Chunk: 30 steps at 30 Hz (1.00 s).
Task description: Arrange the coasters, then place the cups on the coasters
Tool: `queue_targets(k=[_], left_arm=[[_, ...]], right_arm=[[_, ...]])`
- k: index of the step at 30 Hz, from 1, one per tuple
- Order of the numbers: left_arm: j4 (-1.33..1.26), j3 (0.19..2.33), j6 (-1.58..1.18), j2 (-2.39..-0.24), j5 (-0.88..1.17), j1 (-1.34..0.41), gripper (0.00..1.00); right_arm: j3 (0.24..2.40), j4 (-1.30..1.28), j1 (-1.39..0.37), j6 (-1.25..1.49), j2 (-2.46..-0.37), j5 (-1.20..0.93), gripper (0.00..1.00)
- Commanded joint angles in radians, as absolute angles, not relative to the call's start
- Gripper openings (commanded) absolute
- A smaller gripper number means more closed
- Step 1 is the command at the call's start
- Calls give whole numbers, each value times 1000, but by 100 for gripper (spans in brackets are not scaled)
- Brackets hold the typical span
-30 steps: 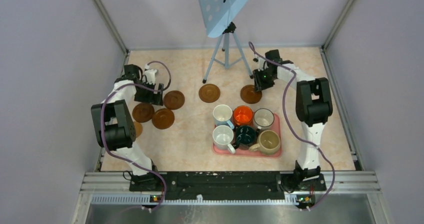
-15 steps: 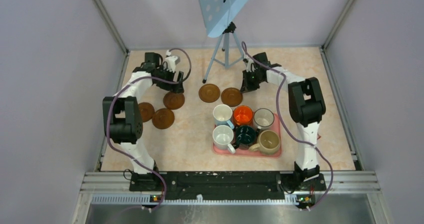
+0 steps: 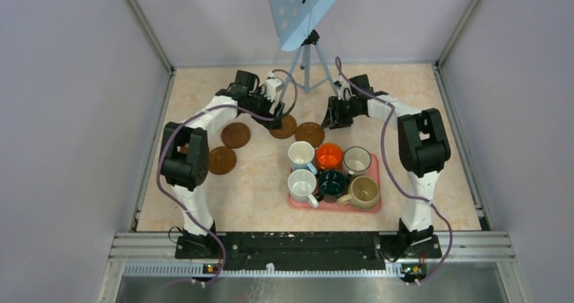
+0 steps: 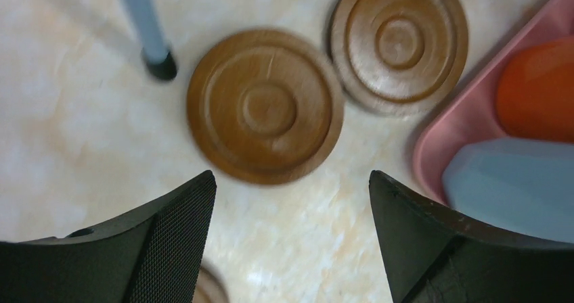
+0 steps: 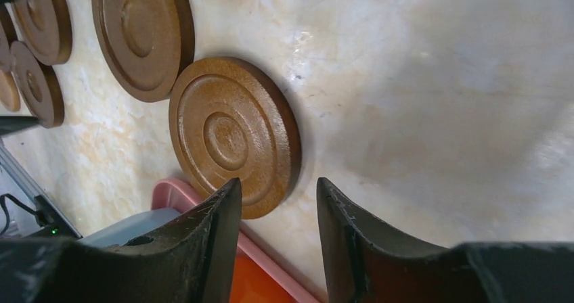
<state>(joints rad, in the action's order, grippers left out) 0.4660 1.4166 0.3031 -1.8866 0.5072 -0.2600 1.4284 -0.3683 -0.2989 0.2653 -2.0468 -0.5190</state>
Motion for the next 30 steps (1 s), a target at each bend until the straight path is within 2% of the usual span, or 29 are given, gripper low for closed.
queue_targets(k=[1, 13, 20, 25, 30], left_arm=[[383, 1515, 295, -1968, 455, -352, 90], [289, 1536, 177, -2095, 184, -533, 91], [381, 1508, 101, -2115, -84, -536, 79], [405, 1408, 93, -2040, -114, -501, 71], [438, 1331, 62, -1986, -115, -427, 69]], right_arm=[[1443, -392, -238, 247, -1958, -539, 45], [1425, -448, -110, 192, -1909, -475, 45], [1424, -456, -99, 188, -1903, -453, 44], [1424, -455, -98, 186, -1904, -453, 44], [1416, -455, -99, 184, -1903, -465, 44]])
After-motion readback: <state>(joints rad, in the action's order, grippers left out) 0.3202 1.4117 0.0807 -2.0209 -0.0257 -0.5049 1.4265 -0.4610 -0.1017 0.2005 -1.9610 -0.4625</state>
